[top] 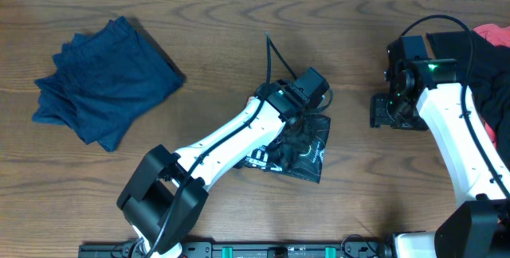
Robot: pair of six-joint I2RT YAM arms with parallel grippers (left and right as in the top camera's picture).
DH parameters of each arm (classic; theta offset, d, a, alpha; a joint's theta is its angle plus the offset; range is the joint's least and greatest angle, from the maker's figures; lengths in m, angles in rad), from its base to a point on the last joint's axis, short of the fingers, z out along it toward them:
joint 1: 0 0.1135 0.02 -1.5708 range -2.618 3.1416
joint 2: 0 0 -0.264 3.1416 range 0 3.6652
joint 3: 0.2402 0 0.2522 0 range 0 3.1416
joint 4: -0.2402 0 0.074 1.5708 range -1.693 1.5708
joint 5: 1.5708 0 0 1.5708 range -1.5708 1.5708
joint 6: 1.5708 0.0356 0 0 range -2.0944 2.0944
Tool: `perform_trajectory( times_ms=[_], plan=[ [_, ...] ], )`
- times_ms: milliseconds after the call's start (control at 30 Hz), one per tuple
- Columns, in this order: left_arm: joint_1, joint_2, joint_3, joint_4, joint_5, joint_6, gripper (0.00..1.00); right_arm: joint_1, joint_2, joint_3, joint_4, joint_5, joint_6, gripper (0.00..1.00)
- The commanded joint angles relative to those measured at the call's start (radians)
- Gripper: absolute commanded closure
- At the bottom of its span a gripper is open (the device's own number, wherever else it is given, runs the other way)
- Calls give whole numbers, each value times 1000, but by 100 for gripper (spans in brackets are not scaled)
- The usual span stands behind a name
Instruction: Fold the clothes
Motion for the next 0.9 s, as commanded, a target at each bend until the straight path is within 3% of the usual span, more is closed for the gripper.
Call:
perform_trajectory(
  times_ms=[0, 100, 167, 300, 433, 533, 733, 867],
  plan=[
    [-2, 0, 4, 22, 88, -26, 59, -14, 5, -1, 3, 10, -18, 32],
    [-2, -3, 5, 83, 309, 33, 51, -14, 5, -1, 8, 10, -31, 32],
    [1, -18, 9, 113, 365, 116, 46, -14, 5, -1, 8, 2, -31, 32],
    [43, -91, 12, 95, 307, 160, 45, -10, 5, -1, 27, -95, -111, 32],
    [139, -198, 12, -3, 105, 158, 45, 16, 5, -1, 47, -347, -325, 34],
    [238, -262, 12, -72, -12, 134, 45, 60, 5, -1, 80, -457, -400, 34],
    [465, -270, -8, -100, -35, 46, 44, 249, 19, -1, 211, -462, -398, 30],
    [534, -226, -23, -92, -11, 31, 43, 336, 64, -1, 250, -354, -335, 28]
  ],
)
